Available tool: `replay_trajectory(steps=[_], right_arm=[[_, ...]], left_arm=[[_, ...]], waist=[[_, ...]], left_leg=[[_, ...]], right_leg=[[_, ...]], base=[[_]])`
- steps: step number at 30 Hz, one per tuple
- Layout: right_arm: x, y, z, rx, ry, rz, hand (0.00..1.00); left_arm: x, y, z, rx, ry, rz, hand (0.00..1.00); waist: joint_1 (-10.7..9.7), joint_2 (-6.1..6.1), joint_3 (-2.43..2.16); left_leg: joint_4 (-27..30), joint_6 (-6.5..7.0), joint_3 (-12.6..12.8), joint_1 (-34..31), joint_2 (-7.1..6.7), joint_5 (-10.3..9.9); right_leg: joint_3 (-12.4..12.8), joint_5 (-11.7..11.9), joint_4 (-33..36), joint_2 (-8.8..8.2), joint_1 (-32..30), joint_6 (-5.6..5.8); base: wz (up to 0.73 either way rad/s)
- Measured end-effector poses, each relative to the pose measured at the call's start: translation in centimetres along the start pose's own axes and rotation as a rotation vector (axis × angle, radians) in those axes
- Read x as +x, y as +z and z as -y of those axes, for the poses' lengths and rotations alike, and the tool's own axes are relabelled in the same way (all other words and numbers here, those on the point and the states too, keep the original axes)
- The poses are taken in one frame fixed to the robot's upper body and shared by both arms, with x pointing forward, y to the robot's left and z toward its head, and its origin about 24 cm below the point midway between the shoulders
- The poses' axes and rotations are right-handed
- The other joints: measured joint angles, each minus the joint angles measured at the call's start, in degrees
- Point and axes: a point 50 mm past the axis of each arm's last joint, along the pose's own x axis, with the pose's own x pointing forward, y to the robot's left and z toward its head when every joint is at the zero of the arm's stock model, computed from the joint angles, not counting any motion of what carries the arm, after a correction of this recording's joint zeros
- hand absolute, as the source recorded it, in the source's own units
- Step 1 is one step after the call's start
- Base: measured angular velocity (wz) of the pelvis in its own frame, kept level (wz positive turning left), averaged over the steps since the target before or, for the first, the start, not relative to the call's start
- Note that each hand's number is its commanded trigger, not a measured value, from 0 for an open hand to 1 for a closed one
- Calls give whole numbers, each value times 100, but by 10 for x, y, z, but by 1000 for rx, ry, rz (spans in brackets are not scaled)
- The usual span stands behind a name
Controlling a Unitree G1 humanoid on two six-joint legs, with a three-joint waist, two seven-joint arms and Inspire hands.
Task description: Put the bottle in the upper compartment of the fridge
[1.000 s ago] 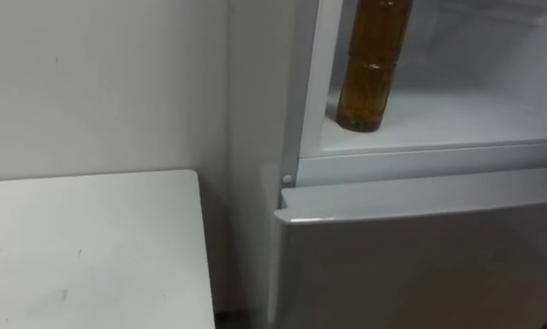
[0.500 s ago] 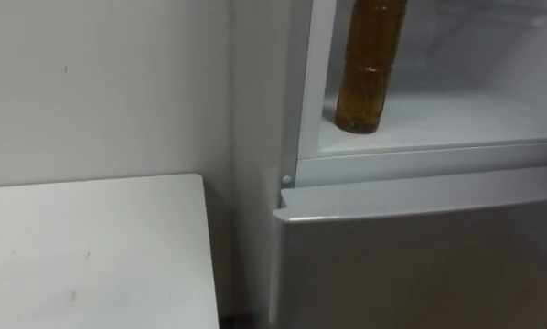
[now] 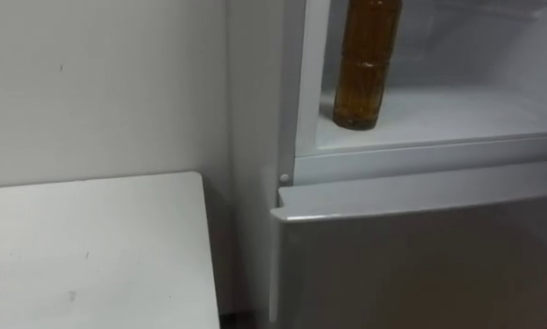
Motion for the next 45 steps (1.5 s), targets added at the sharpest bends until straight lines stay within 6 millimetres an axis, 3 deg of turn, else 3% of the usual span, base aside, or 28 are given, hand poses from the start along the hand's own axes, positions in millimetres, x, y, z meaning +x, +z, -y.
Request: replay_trajectory(steps=[13, 19, 26, 31, 45], right_arm=[[-24, -20, -26, -120, 196, -127, 0], [-29, -21, -32, -243, 278, -46, 0], [-29, -19, -35, -318, 322, 22, 0], [-28, -16, -39, -341, 356, 38, 0], [-38, -9, -53, -429, 496, 83, 0]], left_arm=[[-2, -3, 5, 25, -17, 5, 0], [-2, -5, 6, 24, -21, -1, 0], [-2, -5, 6, 25, -20, -2, 0], [-2, -5, 6, 26, -19, -2, 0], [-3, -9, 9, 31, -30, -13, 0]], waist=[[176, -138, 42], [299, -238, 63], [309, -230, 57], [305, -158, 15], [292, -159, 10]], left_leg=[[-13, 1, -6, 23, -14, 3], [5, 2, -10, 14, -14, 2], [66, 2, -14, -19, -9, 2], [73, 1, -14, -4, -3, 2], [103, -20, -11, -27, 27, 14]], right_leg=[[12, -48, 93, -12, 3, 8], [-2, -48, 147, -23, -12, 8], [-28, -52, 149, -28, -13, 5], [-24, -51, 170, -25, -10, 4], [4, -119, 328, -7, -112, -61]], base=[[0], [0], [0], [0], [-2]])
